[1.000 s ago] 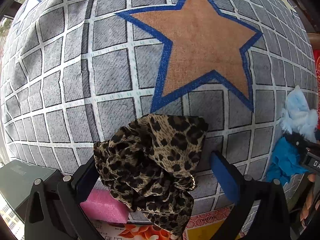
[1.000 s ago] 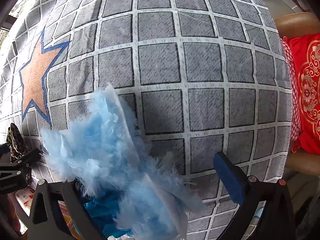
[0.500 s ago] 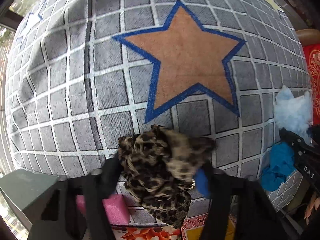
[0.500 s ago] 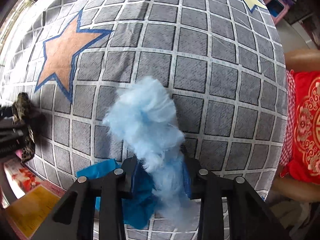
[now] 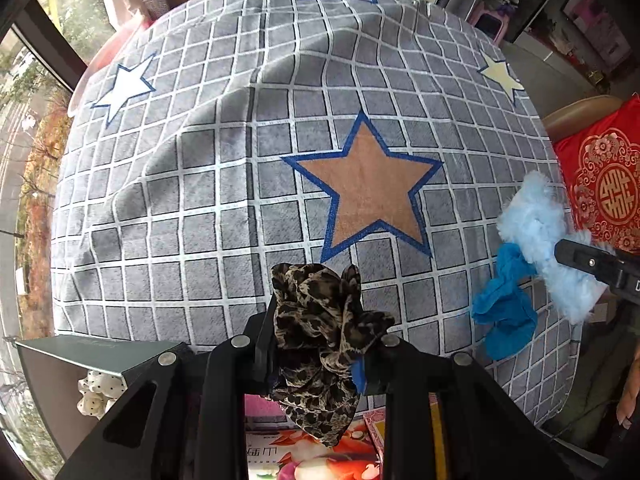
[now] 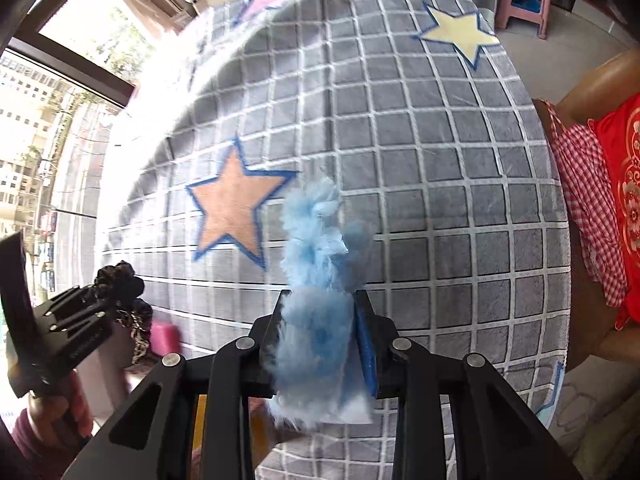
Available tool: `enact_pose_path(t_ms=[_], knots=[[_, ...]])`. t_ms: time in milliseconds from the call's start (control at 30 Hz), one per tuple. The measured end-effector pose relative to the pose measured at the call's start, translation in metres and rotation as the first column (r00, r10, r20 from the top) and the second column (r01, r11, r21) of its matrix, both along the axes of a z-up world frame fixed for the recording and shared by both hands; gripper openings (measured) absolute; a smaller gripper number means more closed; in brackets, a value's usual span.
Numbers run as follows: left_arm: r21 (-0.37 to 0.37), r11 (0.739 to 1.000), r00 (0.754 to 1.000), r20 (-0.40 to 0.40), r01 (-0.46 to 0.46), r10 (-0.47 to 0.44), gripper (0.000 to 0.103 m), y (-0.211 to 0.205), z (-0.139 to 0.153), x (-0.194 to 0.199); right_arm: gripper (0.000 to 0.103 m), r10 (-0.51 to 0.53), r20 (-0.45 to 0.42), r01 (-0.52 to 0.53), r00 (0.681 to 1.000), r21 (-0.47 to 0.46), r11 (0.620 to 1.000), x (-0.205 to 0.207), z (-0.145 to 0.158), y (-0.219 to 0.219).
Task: Organize soft objects
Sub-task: 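Lift the leopard scrunchie and blue fluffy toy off the table with both tools, then carry the scrunchie and fluffy toy with both tools over the white box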
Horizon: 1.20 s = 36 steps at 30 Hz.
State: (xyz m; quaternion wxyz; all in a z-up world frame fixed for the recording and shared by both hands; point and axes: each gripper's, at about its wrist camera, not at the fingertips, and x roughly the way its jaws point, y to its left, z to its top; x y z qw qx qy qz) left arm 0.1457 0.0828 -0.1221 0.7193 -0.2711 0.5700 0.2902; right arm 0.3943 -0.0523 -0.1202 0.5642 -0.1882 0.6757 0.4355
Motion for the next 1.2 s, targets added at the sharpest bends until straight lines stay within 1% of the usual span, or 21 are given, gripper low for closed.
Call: enact_pose_path(t_ms=[133, 300, 400, 467, 533, 567, 700, 767, 833, 900, 1000, 1067, 1100, 1133, 1167, 1200], knots=[[0.02, 1.0, 0.999, 0.036, -0.005, 0.005, 0.03, -0.007, 0.022, -0.019, 0.032, -0.011, -0.031, 0.012, 0.999, 0.044, 0.999, -0.012, 0.023, -0.003], [0.037, 0.999, 0.998, 0.062, 0.001, -0.003, 0.03, -0.019, 0.038, -0.038, 0.032, -0.007, -0.033, 0.009, 0.999, 0.066, 0.998, -0.031, 0.041, -0.004], [0.028, 1.0, 0.998, 0.069, 0.009, -0.011, 0.03, -0.024, 0.042, -0.048, 0.033, 0.005, -0.004, -0.005, 1.0, 0.037, 0.999, -0.042, 0.044, -0.006], [0.02, 1.0, 0.997, 0.077, 0.009, -0.01, 0.03, -0.028, 0.046, -0.056, 0.036, -0.006, -0.03, 0.006, 1.0, 0.0, 1.0, -0.043, 0.033, -0.004], [0.023, 1.0, 0.997, 0.08, 0.013, -0.015, 0.03, -0.031, 0.05, -0.063, 0.075, -0.013, -0.02, 0.012, 1.0, -0.048, 0.999, -0.043, 0.019, -0.002], [0.028, 1.0, 0.997, 0.079, 0.015, -0.017, 0.03, -0.032, 0.052, -0.066, 0.078, -0.014, -0.006, 0.014, 1.0, -0.057, 0.998, -0.044, 0.013, 0.0], [0.027, 1.0, 0.997, 0.075, 0.001, -0.003, 0.03, -0.034, 0.056, -0.079, 0.078, 0.022, 0.019, -0.02, 1.0, -0.097, 0.995, -0.048, -0.015, 0.024], [0.02, 1.0, 0.997, 0.07, -0.016, 0.015, 0.03, -0.033, 0.055, -0.086, 0.078, 0.077, 0.026, -0.073, 0.997, -0.137, 0.988, -0.055, -0.033, 0.042], [0.014, 0.999, 0.997, 0.066, -0.037, 0.036, 0.031, -0.032, 0.055, -0.091, 0.078, 0.137, 0.038, -0.13, 0.99, -0.155, 0.979, -0.064, -0.047, 0.059], [0.009, 0.998, 0.996, 0.064, -0.055, 0.055, 0.031, -0.031, 0.055, -0.096, 0.078, 0.216, 0.064, -0.203, 0.974, -0.169, 0.965, -0.078, -0.059, 0.075], [0.014, 0.998, 0.996, 0.055, -0.068, 0.067, 0.031, -0.034, 0.055, -0.098, 0.078, 0.331, 0.08, -0.309, 0.94, -0.205, 0.929, -0.101, -0.08, 0.094], [0.016, 0.997, 0.996, 0.049, -0.074, 0.073, 0.031, -0.036, 0.055, -0.098, 0.078, 0.363, 0.068, -0.34, 0.929, -0.231, 0.912, -0.11, -0.093, 0.097], [0.013, 0.997, 0.996, 0.05, -0.076, 0.075, 0.031, -0.037, 0.056, -0.099, 0.073, 0.376, 0.069, -0.351, 0.924, -0.235, 0.906, -0.115, -0.096, 0.097], [0.012, 0.997, 0.996, 0.049, -0.077, 0.076, 0.031, -0.039, 0.056, -0.099, 0.062, 0.395, 0.083, -0.367, 0.915, -0.235, 0.9, -0.12, -0.097, 0.096], [0.014, 0.997, 0.996, 0.046, -0.074, 0.073, 0.031, -0.041, 0.056, -0.098, 0.052, 0.422, 0.12, -0.387, 0.899, -0.234, 0.892, -0.125, -0.094, 0.095], [0.016, 0.997, 0.997, 0.041, -0.07, 0.069, 0.031, -0.044, 0.056, -0.098, 0.035, 0.446, 0.129, -0.413, 0.886, -0.218, 0.884, -0.13, -0.09, 0.093]])
